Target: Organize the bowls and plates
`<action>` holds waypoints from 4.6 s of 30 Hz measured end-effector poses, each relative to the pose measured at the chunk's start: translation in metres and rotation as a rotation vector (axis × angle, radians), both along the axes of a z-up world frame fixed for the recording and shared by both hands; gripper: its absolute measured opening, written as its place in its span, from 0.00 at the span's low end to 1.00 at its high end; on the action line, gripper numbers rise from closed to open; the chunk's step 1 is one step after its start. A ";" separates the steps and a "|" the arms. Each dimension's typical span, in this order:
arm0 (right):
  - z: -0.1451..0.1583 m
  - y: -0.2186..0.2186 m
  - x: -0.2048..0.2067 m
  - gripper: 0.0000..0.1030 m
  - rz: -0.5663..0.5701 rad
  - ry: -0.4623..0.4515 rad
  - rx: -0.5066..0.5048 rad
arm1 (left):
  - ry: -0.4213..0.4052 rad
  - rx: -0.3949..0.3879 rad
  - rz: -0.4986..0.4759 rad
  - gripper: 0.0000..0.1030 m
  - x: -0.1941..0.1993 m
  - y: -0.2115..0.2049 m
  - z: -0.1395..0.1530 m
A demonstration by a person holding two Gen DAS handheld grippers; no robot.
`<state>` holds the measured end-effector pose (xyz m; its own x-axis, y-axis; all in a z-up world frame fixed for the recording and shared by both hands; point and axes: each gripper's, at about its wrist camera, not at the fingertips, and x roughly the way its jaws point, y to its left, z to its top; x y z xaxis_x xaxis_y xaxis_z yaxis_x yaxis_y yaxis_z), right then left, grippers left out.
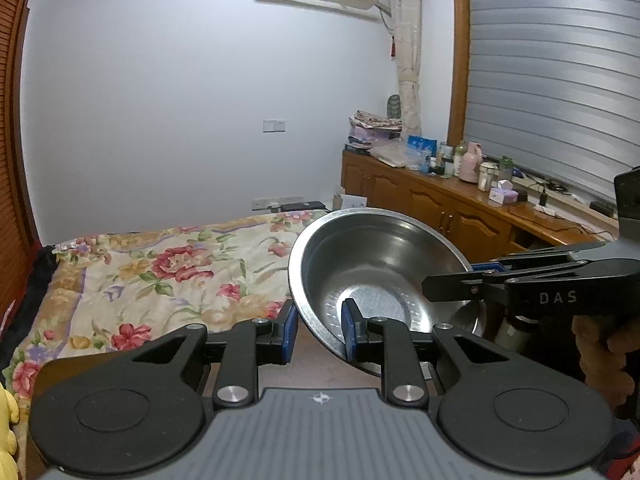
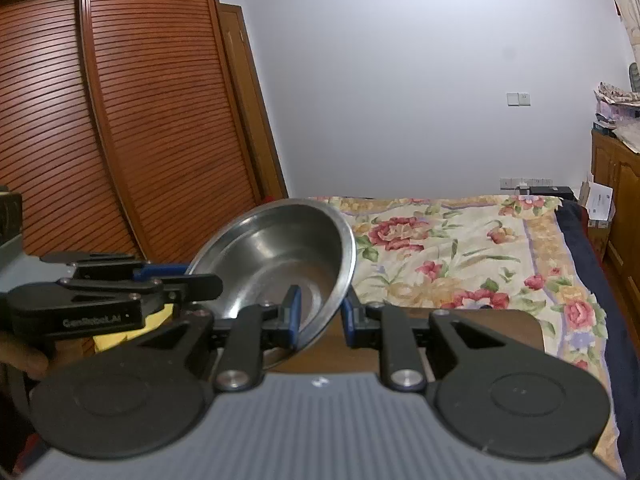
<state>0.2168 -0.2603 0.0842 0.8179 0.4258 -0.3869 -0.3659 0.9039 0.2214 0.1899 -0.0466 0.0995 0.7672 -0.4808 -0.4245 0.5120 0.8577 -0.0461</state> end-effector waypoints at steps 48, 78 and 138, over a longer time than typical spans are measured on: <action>-0.119 0.011 -0.087 0.22 -0.051 0.173 -0.001 | 0.161 0.107 -0.052 0.26 -0.074 -0.005 -0.136; -0.119 0.023 -0.094 0.21 -0.057 0.081 -0.203 | 0.103 0.127 -0.016 0.25 -0.078 0.003 -0.144; -0.155 0.017 -0.111 0.42 -0.254 -0.058 -0.019 | 0.085 0.031 0.119 0.33 -0.096 0.003 -0.161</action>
